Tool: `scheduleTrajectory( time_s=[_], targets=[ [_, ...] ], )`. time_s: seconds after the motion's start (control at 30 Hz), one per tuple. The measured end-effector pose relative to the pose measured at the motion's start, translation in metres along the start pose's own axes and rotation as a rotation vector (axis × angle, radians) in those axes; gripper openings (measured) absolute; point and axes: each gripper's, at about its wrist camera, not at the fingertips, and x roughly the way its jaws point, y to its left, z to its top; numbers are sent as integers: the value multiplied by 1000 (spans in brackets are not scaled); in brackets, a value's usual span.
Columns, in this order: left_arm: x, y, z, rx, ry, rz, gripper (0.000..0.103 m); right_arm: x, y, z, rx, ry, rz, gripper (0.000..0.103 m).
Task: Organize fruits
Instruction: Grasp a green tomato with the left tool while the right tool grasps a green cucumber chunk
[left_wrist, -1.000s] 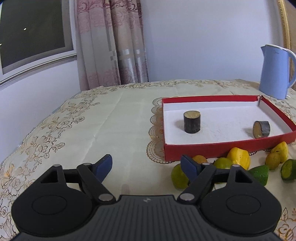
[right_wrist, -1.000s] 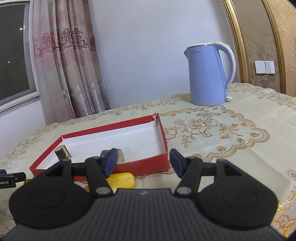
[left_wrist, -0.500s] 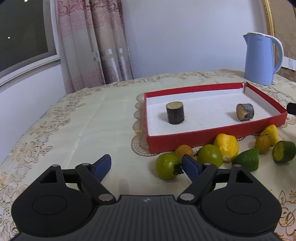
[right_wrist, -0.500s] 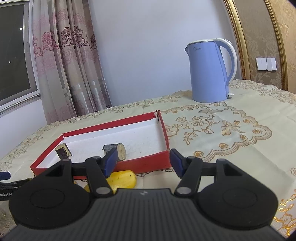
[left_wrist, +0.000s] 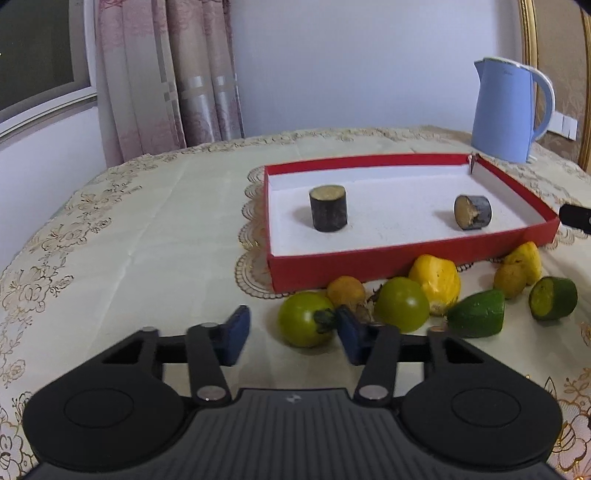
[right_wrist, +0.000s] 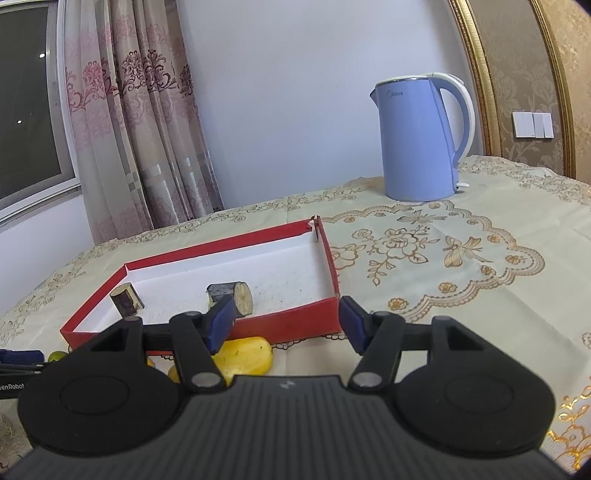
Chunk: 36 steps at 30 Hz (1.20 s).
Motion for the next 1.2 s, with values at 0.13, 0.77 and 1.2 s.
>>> scheduleTrajectory(
  time_s=[0.13,0.77,1.2],
  targets=[
    [3,1,-1,-6,14,-11,33,0,0,0,1,-1,0,60],
    [1,24,-6,-157,-10,-47,33,-30,-1,1,-41,61,17,60],
    [2,26,-7,-178,-9,-61,33,-22,38,-21,-112,176,80,53]
  ],
)
